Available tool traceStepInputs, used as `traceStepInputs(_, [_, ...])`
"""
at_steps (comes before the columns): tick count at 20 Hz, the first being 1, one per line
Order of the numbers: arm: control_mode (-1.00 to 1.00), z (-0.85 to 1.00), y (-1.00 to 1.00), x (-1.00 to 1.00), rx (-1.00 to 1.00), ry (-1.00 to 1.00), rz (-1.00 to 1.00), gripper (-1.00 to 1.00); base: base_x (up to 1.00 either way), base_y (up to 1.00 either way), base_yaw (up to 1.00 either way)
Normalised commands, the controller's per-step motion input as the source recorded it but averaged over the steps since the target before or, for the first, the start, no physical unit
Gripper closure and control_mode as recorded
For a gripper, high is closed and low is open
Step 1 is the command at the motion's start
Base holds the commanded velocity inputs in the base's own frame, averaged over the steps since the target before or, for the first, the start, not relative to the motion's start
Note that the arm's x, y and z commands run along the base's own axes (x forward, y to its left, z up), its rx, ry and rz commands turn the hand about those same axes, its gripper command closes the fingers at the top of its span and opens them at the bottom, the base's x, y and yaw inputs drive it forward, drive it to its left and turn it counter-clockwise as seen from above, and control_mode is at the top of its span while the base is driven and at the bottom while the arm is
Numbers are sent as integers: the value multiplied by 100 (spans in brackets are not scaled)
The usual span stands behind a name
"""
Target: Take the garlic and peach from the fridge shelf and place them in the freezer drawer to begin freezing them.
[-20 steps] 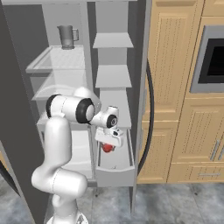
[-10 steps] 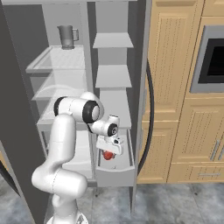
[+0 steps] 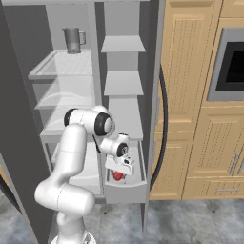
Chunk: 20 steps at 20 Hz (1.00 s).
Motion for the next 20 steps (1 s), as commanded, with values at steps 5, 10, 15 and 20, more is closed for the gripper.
traceStepInputs(5, [-100, -51, 0, 2, 1, 0, 8, 100, 0, 0, 0])
traceStepInputs(10, [-100, -53, 0, -14, 1, -3, 10, 100, 0, 0, 0])
traceStepInputs(15, [-100, -49, 0, -74, 6, -3, 14, 100, 0, 0, 0])
traceStepInputs(20, [-100, -42, 0, -100, 10, -3, 15, 100, 0, 0, 0])
